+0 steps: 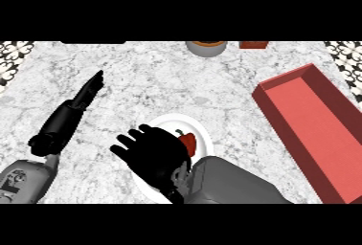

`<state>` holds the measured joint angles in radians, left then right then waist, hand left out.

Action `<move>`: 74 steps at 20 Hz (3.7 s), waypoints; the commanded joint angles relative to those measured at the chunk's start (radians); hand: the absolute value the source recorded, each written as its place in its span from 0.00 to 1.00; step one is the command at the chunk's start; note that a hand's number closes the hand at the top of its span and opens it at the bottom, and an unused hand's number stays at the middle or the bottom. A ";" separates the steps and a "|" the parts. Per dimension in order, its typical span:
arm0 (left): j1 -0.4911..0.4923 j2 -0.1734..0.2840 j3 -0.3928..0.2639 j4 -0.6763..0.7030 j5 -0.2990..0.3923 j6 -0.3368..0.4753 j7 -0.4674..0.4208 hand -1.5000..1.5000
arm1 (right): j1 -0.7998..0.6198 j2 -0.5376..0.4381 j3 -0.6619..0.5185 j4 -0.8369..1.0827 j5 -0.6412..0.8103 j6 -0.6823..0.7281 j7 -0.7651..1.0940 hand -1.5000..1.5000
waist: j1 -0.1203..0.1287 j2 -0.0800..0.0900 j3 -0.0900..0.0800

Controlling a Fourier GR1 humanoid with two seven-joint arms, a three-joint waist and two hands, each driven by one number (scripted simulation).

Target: Pick the sweet potato from the plate and place it in the cardboard box

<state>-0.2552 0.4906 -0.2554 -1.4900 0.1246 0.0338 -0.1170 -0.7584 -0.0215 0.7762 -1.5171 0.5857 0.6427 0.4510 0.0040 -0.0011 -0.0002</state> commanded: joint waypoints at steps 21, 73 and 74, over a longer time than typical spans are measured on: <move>0.035 -0.138 0.089 -0.068 -0.138 -0.086 0.072 0.50 | 0.030 0.021 0.125 0.277 0.163 -0.246 -0.128 0.00 | 0.007 0.002 0.000; 0.032 -0.202 0.239 0.005 -0.218 -0.197 0.004 0.50 | -0.152 -0.154 -0.111 0.352 0.275 -0.766 0.268 1.00 | -0.028 -0.007 0.000; 0.037 -0.197 0.237 -0.060 -0.210 -0.197 0.074 0.50 | -0.137 -0.164 -0.121 0.334 0.304 -0.794 0.319 1.00 | -0.024 -0.010 0.000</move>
<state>-0.2100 0.3015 -0.0216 -1.5303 -0.0845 -0.1693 -0.0762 -0.8984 -0.1524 0.6850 -1.0535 0.8360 -0.1631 0.6446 -0.0153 -0.0082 -0.0004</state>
